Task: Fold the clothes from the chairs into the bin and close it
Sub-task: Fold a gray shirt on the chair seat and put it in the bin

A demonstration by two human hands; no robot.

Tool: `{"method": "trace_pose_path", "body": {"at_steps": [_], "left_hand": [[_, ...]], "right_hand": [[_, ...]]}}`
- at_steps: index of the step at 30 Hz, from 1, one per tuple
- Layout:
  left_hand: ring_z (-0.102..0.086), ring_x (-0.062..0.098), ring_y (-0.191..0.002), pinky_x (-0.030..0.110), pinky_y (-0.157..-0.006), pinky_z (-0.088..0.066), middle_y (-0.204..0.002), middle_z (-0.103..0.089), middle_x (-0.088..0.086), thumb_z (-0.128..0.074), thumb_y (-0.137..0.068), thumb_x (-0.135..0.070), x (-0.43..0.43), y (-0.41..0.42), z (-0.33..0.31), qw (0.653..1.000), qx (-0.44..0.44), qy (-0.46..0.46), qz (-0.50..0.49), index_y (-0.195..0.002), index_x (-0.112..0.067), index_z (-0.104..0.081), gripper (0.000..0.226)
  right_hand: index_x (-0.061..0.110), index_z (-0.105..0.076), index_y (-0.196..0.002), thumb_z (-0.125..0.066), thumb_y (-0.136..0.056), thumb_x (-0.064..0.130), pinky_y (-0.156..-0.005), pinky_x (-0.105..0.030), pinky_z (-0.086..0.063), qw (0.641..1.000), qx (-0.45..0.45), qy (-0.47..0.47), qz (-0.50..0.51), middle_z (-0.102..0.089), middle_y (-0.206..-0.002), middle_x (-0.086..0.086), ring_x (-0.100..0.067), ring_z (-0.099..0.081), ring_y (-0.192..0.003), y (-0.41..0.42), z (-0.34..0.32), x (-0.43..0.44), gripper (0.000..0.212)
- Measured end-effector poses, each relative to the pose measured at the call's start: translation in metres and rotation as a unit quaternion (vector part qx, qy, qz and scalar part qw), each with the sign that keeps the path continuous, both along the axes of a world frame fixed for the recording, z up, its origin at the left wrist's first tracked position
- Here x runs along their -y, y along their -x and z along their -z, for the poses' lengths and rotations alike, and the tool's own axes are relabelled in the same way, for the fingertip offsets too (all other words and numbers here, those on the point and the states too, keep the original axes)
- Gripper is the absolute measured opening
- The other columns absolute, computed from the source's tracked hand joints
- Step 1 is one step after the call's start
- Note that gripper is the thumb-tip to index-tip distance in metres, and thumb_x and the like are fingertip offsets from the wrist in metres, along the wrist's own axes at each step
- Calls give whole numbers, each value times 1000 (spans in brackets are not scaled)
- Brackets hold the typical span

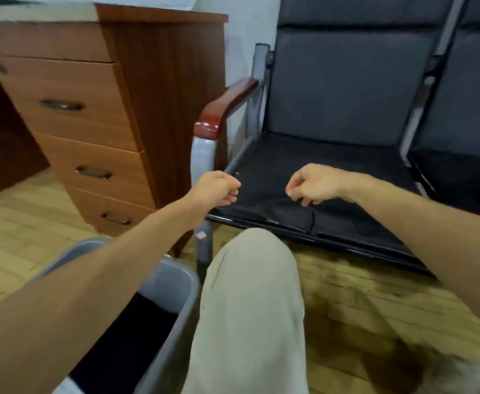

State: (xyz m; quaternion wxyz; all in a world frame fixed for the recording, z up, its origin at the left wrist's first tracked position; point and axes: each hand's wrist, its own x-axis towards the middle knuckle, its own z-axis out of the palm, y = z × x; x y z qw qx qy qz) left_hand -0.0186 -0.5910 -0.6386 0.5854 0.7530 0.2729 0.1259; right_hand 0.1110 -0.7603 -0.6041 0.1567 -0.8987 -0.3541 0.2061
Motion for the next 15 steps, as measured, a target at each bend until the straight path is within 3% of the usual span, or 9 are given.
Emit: {"method": "trace_pose_path", "body": {"at_steps": [6,10,13,15], "left_hand": [[-59,15,-87,28,-83,-51,-93,-63,5,-56,-92,-13,71,-110,3,982,-42,-98,159,-87,-16,-65,10],[-57,10,-98,29,-93,-46,-99,-61,-8,-54,-92,-14,128,-172,11,944,-60,-163,282,-97,-22,-65,14],[-56,8,-101,24,-87,-43,-106,-61,-9,-54,-94,-18,175,-205,15,902,-55,-230,360,-105,-23,-64,16],[-58,8,-94,21,-80,-45,-102,-62,-6,-54,-94,-16,202,-218,27,892,-25,-249,377,-104,-22,-64,16]], "right_hand": [[17,-66,-102,-54,-95,19,-77,-31,-55,990,-22,-45,133,-69,-101,0,-18,-68,-91,-64,22,110,14],[23,-65,-93,-57,-94,23,-71,-26,-53,979,-6,-54,196,-70,-99,-2,-16,-66,-89,-96,36,174,8],[25,-64,-91,-56,-93,24,-70,-26,-51,973,2,-28,228,-67,-96,1,-15,-64,-86,-116,42,208,9],[23,-68,-98,-57,-93,28,-78,-29,-51,969,22,-2,245,-66,-98,-1,-19,-62,-91,-128,41,222,14]]}}
